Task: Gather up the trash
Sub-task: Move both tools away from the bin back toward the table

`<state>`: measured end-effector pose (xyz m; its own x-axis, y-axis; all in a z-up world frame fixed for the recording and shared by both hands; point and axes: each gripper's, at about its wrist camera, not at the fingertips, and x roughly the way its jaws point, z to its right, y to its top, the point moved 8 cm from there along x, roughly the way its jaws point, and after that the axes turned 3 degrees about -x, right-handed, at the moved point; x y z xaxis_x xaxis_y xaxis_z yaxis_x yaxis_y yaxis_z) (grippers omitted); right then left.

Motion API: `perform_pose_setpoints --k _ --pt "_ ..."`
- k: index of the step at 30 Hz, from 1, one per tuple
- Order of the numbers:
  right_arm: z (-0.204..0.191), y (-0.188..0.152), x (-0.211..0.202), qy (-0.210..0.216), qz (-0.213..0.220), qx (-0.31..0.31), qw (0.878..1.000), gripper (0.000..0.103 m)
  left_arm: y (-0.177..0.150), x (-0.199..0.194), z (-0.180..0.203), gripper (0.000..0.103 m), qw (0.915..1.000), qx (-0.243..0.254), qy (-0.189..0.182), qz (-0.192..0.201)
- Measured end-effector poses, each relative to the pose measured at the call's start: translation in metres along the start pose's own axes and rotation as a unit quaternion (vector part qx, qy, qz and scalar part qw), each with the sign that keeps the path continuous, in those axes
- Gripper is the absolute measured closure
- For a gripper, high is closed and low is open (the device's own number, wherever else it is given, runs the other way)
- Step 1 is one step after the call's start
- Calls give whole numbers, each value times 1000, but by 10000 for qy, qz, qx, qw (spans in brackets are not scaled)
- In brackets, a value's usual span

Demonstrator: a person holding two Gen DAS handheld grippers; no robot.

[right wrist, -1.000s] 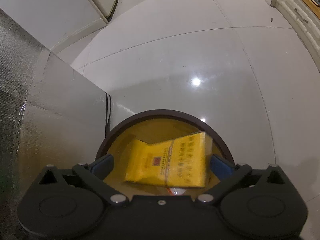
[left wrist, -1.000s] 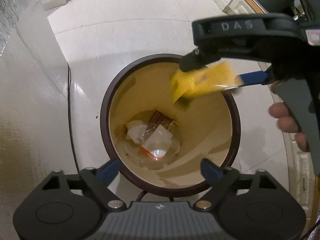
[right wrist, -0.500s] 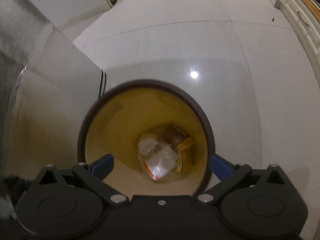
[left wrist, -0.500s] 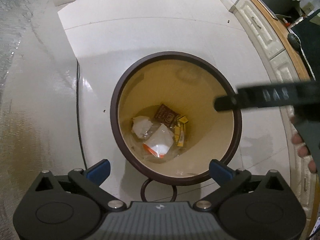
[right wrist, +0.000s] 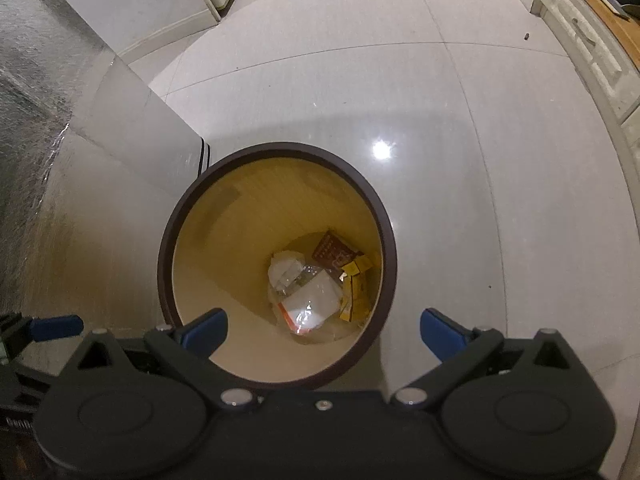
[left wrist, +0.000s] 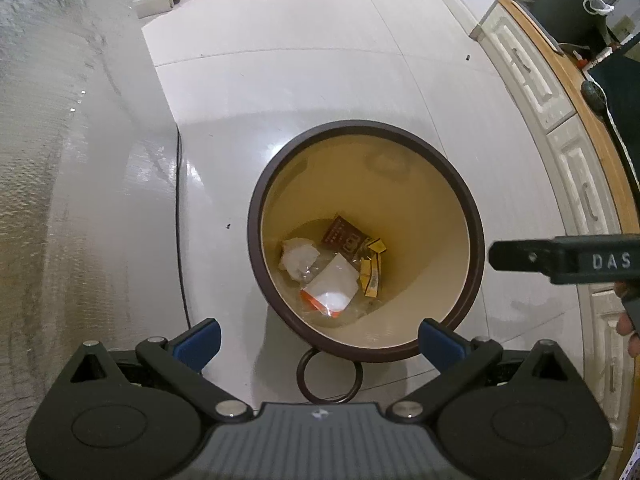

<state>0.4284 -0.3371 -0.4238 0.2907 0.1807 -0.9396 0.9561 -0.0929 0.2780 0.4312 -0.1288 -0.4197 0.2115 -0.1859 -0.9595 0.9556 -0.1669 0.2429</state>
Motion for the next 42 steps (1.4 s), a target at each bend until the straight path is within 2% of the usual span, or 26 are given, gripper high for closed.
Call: perform_pose_setpoints --k 15,23,32,42 --pt "4 -19 -59 9 316 -237 9992 0 -5 -52 -1 0 9991 -159 103 387" --pt "-7 -21 -123 143 886 -464 9949 0 -3 -103 14 0 9962 -85 27 864" --pt "-13 -33 -192 137 1514 -626 9864 0 -10 -173 32 0 9881 -36 -50 1534" --pt "-21 -42 -273 -20 2468 -740 9662 0 -31 -252 45 0 9748 88 -40 2230"
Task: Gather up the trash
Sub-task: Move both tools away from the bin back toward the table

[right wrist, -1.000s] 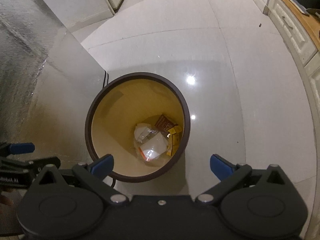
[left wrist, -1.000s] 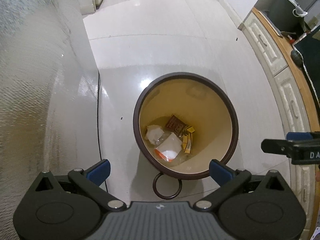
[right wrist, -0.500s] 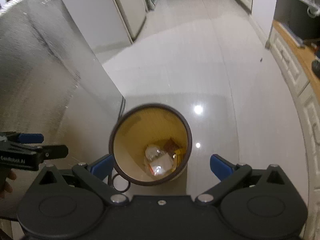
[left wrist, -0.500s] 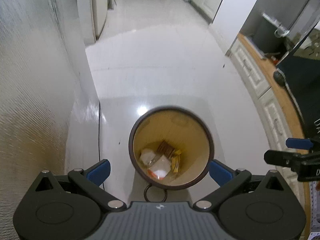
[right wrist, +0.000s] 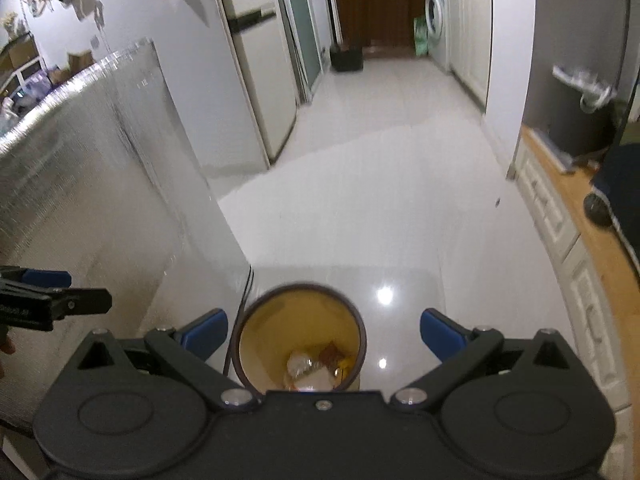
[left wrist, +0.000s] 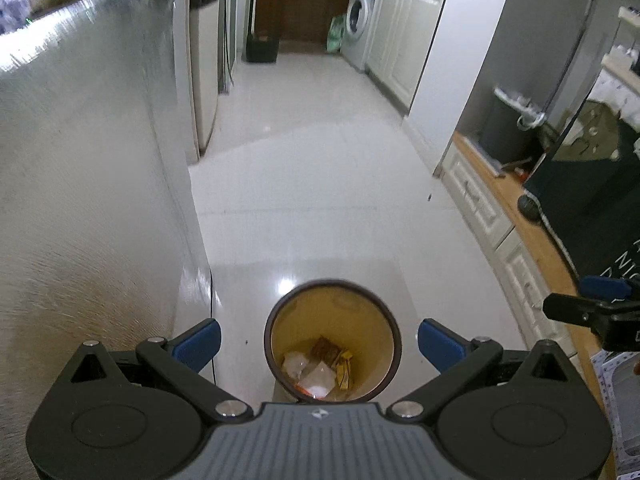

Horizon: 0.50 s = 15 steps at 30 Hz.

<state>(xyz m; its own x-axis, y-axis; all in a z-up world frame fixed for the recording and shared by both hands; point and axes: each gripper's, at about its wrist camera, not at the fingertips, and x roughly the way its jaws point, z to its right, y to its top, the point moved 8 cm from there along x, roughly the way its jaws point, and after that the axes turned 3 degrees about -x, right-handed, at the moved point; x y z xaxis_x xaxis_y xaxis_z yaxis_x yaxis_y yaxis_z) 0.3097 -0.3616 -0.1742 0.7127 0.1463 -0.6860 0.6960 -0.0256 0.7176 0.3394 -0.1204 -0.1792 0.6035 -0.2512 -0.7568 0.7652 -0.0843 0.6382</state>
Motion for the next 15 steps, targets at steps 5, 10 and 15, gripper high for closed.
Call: perform_pose_setpoints --k 5,10,15 --pt "-10 14 -33 10 503 -80 9987 0 7 -46 3 0 9990 72 41 436" --pt "-27 27 -65 22 987 -171 9950 0 13 -96 3 0 9958 79 106 906" --pt "-53 44 -91 74 1479 -337 9884 0 20 -147 -7 0 9898 127 254 1396"
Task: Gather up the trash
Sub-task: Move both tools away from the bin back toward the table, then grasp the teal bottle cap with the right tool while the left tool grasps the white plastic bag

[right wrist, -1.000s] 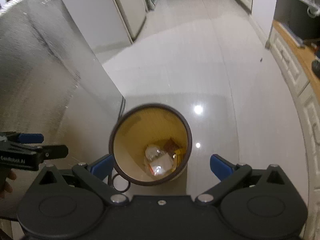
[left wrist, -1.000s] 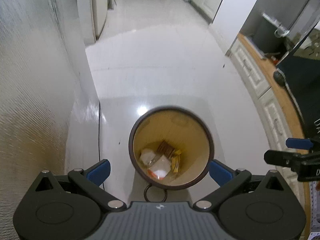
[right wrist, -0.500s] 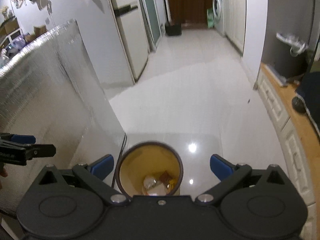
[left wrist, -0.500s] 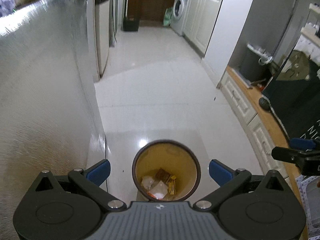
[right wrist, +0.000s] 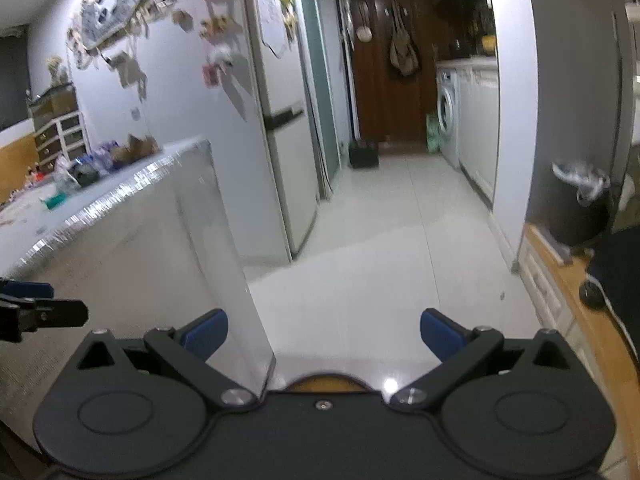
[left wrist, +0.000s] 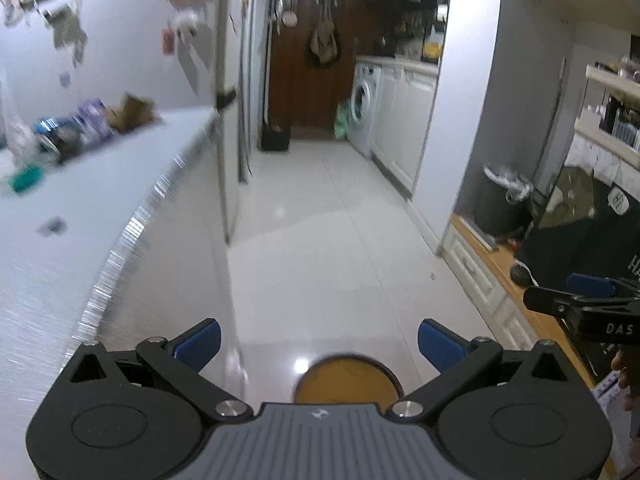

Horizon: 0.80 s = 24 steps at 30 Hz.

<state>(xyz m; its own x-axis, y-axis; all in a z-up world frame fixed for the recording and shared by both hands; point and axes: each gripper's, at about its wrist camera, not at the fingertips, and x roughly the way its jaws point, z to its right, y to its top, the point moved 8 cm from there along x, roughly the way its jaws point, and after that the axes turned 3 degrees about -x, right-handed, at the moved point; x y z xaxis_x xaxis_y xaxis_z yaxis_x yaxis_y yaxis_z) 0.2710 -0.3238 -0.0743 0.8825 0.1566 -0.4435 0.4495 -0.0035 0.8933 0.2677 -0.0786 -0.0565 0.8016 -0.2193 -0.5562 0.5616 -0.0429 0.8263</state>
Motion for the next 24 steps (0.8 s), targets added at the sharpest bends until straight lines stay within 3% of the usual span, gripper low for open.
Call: perform_pose_setpoints --k 6,12,18,24 --pt "-37 25 -5 287 326 -235 9988 0 19 -48 -29 0 9971 180 556 490" --pt "-85 56 -3 676 562 -419 9952 0 39 -81 -73 0 9931 138 836 808" --pt "-146 83 10 1149 653 -590 9895 0 57 -96 -128 0 9896 111 1103 914" --pt "-198 102 29 1459 692 -611 9850 0 91 -102 -193 0 9858 -269 1283 1048"
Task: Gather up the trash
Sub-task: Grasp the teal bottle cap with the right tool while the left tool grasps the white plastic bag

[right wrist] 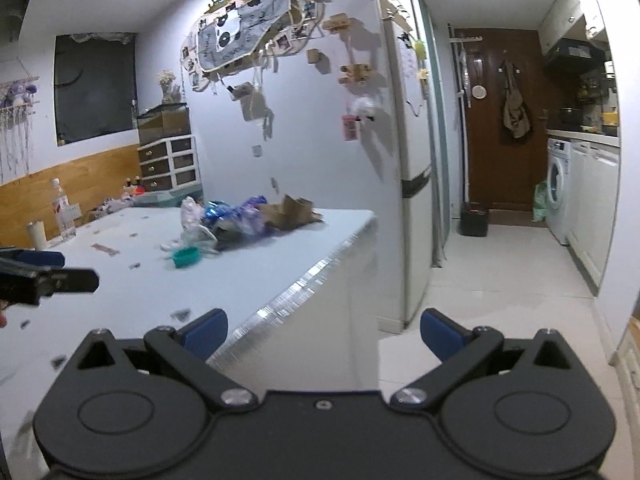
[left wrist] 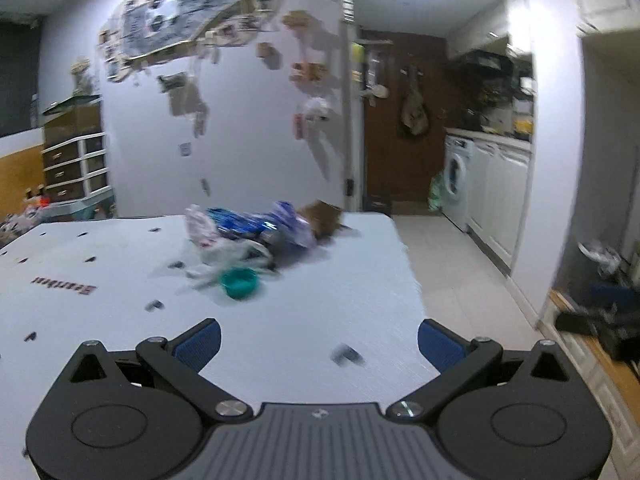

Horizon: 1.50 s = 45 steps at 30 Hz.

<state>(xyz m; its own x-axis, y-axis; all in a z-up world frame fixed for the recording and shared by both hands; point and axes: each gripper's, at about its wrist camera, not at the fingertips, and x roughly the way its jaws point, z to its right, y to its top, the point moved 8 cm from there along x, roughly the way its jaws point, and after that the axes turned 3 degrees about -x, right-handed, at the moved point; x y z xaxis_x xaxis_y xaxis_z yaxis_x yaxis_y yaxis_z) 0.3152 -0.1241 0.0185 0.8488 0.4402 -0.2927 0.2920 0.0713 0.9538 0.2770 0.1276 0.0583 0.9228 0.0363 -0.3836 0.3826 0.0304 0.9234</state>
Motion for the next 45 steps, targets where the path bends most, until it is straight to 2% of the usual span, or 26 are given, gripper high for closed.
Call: perform_pose_setpoints --k 7,13,16,19,24,28,31,33,38,41,45 --pt "-36 24 35 437 254 11 9987 0 54 47 -57 0 9975 -681 181 13" --pt "-62 43 63 827 419 -126 9956 0 86 110 -90 0 9927 -1183 244 -74" --pt "-69 53 79 741 602 -182 9953 0 88 150 -106 0 9883 -1456 405 -225" --pt "-72 57 96 803 571 -205 9949 0 85 187 -118 0 9836 -1678 483 -443" --pt "-78 63 130 962 319 -277 9945 0 73 238 -133 0 9763 -2029 297 -692" --pt "-88 66 156 1057 32 -514 9931 0 66 258 -142 0 9766 -2029 318 -632" --pt "-101 67 173 1038 -169 -879 9906 0 62 264 -146 2 9800 -1903 178 -553" --pt "-111 68 182 1108 -217 -1053 9880 2 61 265 -149 7 9827 -1762 178 -543" --pt "-137 75 214 1282 -521 -1170 9834 24 60 277 -157 22 9831 -1723 127 -600" --pt "-156 76 235 1510 -769 -1106 9793 30 57 283 -159 25 9838 -1651 100 -689" --pt "-182 68 263 1613 -1085 -1401 9709 36 55 287 -166 30 9805 -1818 -28 -750"
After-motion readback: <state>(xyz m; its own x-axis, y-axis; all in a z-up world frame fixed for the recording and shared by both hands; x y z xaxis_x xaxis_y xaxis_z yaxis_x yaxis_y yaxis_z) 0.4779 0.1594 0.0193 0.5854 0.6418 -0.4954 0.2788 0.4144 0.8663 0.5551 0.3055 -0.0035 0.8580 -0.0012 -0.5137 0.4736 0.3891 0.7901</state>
